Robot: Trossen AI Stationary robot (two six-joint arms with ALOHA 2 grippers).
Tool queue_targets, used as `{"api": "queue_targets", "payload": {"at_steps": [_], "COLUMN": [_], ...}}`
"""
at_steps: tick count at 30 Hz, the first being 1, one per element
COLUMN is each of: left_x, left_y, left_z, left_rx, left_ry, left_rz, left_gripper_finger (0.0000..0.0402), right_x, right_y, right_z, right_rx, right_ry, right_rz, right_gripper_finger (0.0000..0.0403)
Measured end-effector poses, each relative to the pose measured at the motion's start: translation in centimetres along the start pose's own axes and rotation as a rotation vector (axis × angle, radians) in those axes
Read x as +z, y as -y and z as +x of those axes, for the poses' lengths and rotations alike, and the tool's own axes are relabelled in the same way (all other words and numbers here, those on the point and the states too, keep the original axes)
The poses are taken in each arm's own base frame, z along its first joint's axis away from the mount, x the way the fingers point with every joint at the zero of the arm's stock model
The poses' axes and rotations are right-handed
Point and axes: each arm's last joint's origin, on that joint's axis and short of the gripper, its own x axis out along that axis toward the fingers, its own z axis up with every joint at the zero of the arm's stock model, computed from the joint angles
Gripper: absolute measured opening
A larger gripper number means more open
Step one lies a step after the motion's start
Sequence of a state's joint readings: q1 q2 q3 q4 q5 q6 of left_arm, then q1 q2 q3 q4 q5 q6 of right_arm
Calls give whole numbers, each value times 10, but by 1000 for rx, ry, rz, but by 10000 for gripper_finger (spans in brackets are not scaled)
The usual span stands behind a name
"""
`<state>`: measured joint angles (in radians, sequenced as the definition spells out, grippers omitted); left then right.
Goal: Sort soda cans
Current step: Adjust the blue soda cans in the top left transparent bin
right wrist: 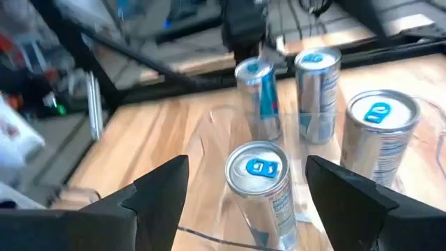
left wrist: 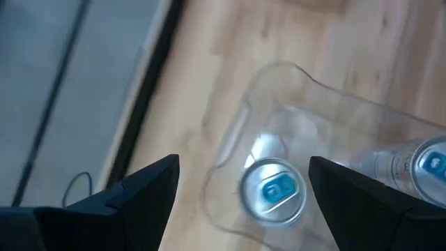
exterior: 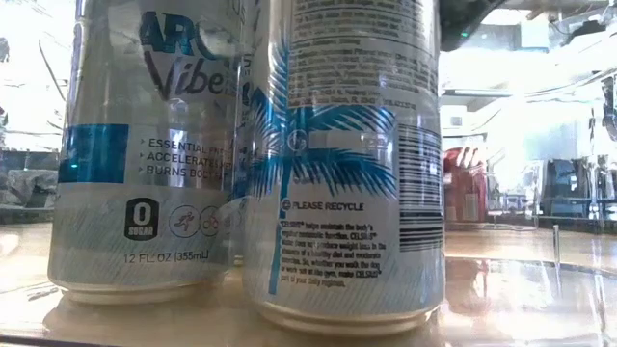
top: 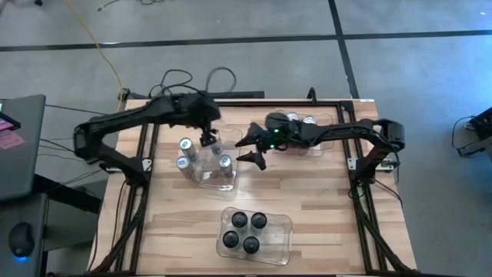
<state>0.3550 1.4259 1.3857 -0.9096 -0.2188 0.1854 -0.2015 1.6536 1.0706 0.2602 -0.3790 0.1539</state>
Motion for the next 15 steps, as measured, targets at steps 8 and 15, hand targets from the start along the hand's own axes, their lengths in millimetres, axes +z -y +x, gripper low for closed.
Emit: {"api": "queue_targets", "payload": {"at_steps": [8, 15], "left_x": [-30, -75], "left_y": [-4, 12], "left_z": [-72, -84], "left_rx": [41, 8], "left_ry": [299, 534], "left_rz": [-96, -179], "left_gripper_finger": [316, 316], "right_x": [16, 17], "right_y": [4, -5], "right_z": [29, 50], "right_rx": [1, 52], "right_ry": [-179, -278], "right_rz": [-78, -167], "right_gripper_finger": [309, 336]}}
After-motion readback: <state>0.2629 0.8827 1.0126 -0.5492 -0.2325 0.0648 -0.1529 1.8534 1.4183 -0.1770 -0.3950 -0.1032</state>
